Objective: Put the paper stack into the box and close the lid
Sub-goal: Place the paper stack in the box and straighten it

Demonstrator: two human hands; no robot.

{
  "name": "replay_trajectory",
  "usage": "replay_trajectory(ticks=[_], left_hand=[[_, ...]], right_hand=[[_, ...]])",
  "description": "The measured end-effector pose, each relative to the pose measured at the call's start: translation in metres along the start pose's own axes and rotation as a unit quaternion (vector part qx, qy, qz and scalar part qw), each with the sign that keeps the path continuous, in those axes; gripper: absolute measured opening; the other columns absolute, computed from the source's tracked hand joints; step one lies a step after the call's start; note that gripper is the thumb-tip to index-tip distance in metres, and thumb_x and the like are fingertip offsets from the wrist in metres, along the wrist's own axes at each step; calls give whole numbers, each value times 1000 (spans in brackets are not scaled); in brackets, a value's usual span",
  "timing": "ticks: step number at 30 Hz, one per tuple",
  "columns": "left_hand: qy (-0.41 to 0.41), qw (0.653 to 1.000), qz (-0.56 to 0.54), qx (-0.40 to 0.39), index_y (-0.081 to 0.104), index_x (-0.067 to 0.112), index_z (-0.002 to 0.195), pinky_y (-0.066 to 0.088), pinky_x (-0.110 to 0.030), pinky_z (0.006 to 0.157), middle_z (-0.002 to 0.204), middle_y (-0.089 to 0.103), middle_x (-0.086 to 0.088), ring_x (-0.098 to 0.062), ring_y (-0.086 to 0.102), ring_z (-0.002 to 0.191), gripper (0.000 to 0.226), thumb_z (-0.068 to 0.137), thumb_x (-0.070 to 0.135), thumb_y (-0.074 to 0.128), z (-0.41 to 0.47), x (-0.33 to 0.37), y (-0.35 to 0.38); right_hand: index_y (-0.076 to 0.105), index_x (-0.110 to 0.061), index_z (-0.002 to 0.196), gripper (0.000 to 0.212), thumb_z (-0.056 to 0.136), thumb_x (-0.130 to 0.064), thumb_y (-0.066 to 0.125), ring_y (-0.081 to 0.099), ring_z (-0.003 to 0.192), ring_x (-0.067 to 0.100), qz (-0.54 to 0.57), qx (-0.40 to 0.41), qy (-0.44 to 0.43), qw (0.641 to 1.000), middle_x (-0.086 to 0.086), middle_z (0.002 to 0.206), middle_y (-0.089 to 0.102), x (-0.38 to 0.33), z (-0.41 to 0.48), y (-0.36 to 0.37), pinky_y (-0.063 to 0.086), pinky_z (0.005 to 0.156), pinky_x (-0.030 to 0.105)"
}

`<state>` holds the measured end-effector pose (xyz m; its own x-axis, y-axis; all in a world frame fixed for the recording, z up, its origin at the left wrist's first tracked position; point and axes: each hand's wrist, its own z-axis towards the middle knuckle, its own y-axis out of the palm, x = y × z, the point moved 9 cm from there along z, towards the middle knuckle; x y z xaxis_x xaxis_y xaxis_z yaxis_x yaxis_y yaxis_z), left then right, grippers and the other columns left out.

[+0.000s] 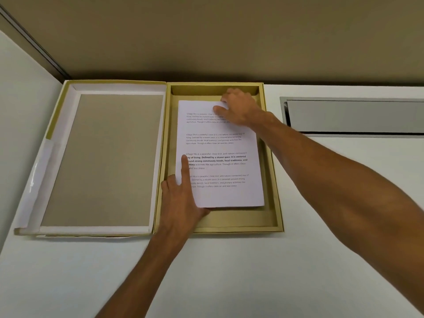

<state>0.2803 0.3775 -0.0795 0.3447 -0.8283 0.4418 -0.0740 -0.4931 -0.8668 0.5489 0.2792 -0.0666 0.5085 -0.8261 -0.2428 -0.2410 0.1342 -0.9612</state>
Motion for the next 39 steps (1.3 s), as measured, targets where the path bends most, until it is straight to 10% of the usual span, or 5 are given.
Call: replay_trajectory(ticks=[5, 11, 21, 33, 39], left_hand=[[-3, 1000, -7, -18, -24, 29, 152, 41, -35, 86, 125, 41, -14, -18, 37, 106, 139, 65, 52, 81, -1, 0, -1], [-2, 999, -42, -23, -20, 31, 154, 44, -42, 101, 142, 36, -12, -22, 40, 124, 128, 72, 58, 75, -1, 2, -4], [-17, 999, 15, -34, 2, 21, 156, 46, -39, 98, 143, 29, -14, -27, 30, 131, 121, 69, 54, 80, -9, 1, 1], [-56, 994, -68, -64, -1, 24, 157, 28, -48, 116, 164, 7, -4, -27, 12, 149, 133, 61, 65, 81, -1, -3, -1], [-53, 980, -189, -22, 27, 18, 150, 41, -31, 96, 150, 42, -2, -22, 44, 134, 97, 75, 49, 80, 25, 0, -22]], right_hand=[[54, -11, 135, 68, 95, -64, 40, 45, 132, 29, -4, 9, 52, 999, 10, 146, 49, -1, -11, -9, 34, 108, 51], [29, -12, 153, 70, 97, -51, 47, 24, 149, 30, 125, 225, 172, 951, 10, 162, 28, -4, -115, -25, 13, 122, 44], [34, -13, 152, 60, 100, -38, 51, 20, 151, 25, 143, 68, 133, 978, 6, 165, 19, -8, -177, 21, 26, 118, 41], [10, -17, 159, 72, 101, -39, 49, 4, 154, 19, 201, 76, 107, 971, 0, 168, -1, -12, -173, 21, 13, 119, 34], [19, -10, 156, 71, 100, -37, 54, 24, 150, 24, 286, 114, 204, 929, 7, 164, 22, -10, -195, 21, 24, 119, 37]])
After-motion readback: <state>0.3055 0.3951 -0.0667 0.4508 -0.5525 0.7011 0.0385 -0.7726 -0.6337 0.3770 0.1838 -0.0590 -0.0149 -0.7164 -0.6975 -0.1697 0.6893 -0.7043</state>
